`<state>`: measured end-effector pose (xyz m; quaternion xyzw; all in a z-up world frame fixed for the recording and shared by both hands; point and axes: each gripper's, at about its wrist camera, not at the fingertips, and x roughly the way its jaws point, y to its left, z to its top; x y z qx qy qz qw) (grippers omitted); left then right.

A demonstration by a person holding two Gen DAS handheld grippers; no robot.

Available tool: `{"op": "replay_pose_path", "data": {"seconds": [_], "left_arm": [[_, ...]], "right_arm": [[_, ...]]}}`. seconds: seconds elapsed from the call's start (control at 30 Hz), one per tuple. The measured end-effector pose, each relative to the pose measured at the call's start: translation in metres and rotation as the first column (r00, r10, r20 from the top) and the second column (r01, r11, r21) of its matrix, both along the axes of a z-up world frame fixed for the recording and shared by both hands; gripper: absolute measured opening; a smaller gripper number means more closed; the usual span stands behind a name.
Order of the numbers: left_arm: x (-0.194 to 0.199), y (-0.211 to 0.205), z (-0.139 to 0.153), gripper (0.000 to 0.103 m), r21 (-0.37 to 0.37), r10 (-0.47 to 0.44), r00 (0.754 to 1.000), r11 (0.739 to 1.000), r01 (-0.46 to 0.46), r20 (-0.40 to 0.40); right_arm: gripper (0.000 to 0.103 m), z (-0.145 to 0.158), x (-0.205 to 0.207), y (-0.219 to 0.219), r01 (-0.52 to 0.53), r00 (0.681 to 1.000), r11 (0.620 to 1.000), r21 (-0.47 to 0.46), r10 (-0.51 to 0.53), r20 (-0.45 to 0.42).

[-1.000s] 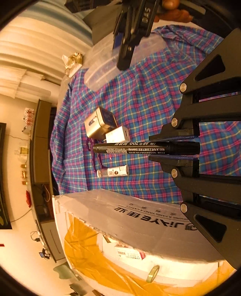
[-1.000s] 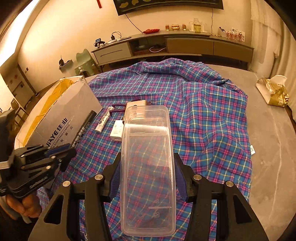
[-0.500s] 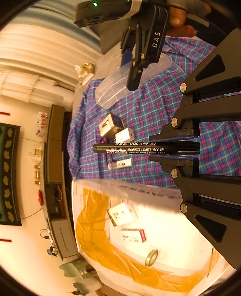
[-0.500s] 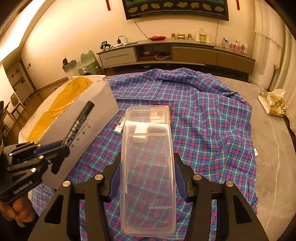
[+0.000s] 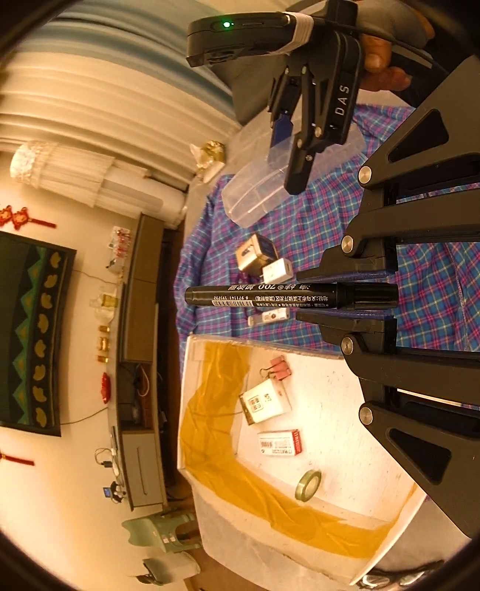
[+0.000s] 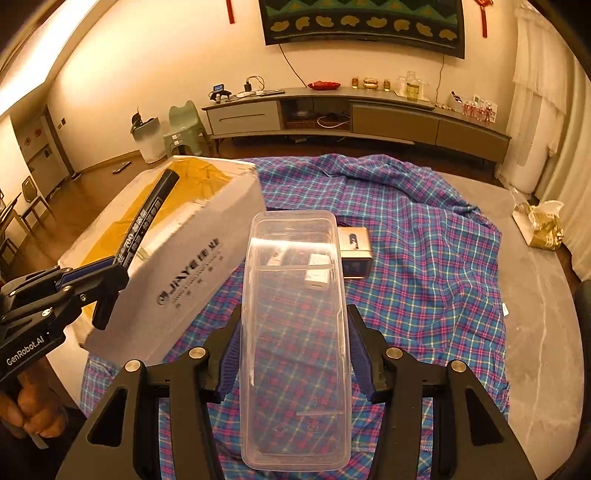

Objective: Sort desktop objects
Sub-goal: 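Carry the plastic box and marker in both tools over the cardboard box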

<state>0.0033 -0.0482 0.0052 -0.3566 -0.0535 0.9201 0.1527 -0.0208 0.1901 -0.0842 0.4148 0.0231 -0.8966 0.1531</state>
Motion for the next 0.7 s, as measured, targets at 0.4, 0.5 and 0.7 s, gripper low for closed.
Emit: {"op": "replay_pose_path", "data": {"seconds": [0.4,0.5,0.7], "left_arm": [[0.013,-0.024,0.024,0.013,0.066,0.008,0.998,0.998,-0.003,-0.069],[0.016,-0.028,0.028,0.013,0.082,0.011,0.996,0.997,-0.004,-0.085],[0.024,-0.041,0.040,0.013,0.119,0.023,0.990,0.993,-0.006,-0.140]], "right_arm": [[0.052,0.035,0.012,-0.037,-0.047,0.998,0.998,0.036,0.049,-0.049],[0.053,0.044,0.015,-0.050,-0.066,0.995,0.997,0.044,0.069,-0.066],[0.053,0.053,0.018,-0.071,-0.093,0.992,0.994,0.055,0.097,-0.081]]}}
